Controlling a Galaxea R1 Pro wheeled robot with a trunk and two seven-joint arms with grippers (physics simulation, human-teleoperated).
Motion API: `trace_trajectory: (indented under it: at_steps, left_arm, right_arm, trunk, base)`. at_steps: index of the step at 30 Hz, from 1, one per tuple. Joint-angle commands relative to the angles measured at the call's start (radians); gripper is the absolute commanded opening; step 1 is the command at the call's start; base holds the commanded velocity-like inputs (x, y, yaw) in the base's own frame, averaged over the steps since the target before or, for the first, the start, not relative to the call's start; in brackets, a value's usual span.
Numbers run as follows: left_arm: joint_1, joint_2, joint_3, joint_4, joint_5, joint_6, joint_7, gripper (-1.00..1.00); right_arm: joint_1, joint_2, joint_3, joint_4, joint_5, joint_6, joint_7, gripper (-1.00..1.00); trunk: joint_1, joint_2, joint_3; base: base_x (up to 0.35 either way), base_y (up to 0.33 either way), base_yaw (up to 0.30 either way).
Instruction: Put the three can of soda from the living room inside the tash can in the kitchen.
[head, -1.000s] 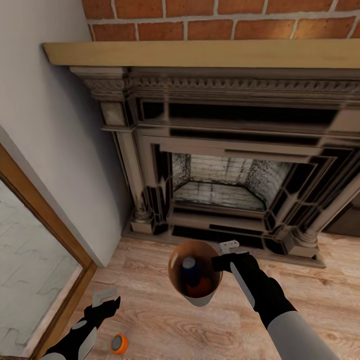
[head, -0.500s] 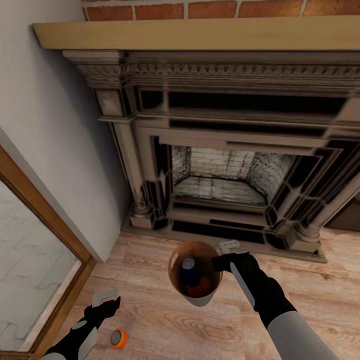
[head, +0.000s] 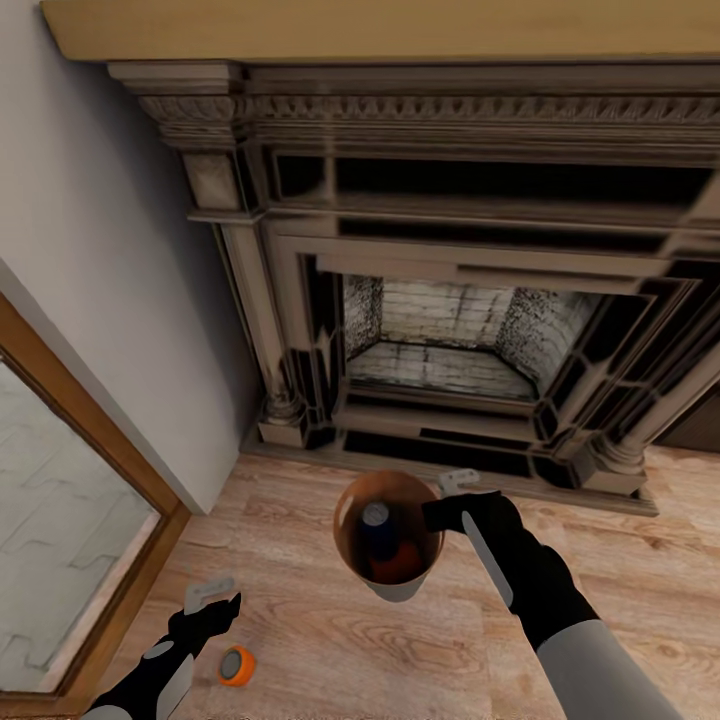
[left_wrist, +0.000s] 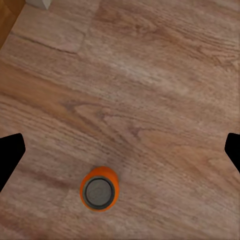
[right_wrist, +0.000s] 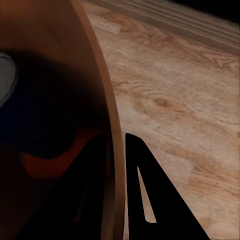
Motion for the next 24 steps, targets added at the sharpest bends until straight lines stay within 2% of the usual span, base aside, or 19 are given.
trace_trajectory:
  at_steps: [1, 9, 24]
  left_arm:
    - [0.000, 0.000, 0.000, 0.000, 0.000, 0.000, 0.000, 1.00]
    - [0.000, 0.000, 0.000, 0.000, 0.000, 0.000, 0.000, 1.00]
    - [0.000, 0.000, 0.000, 0.000, 0.000, 0.000, 0.000, 1.00]
  right_arm:
    - [-0.001, 0.000, 0.000, -0.003, -0.012, 0.003, 0.005, -1.00]
    - [-0.001, -0.001, -0.001, -0.047, -0.012, 0.016, 0.006, -1.00]
    - [-0.001, -0.001, -0.001, -0.055, -0.012, 0.018, 0.006, -1.00]
  trunk:
    - [0.004, -0.007, -0.005]
    - [0.035, -0.063, -0.043]
    - [0.092, -0.168, -0.114]
  base:
    - [0.000, 0.000, 0.000]
    - [0.000, 0.000, 0.000]
    - [0.000, 0.000, 0.000]
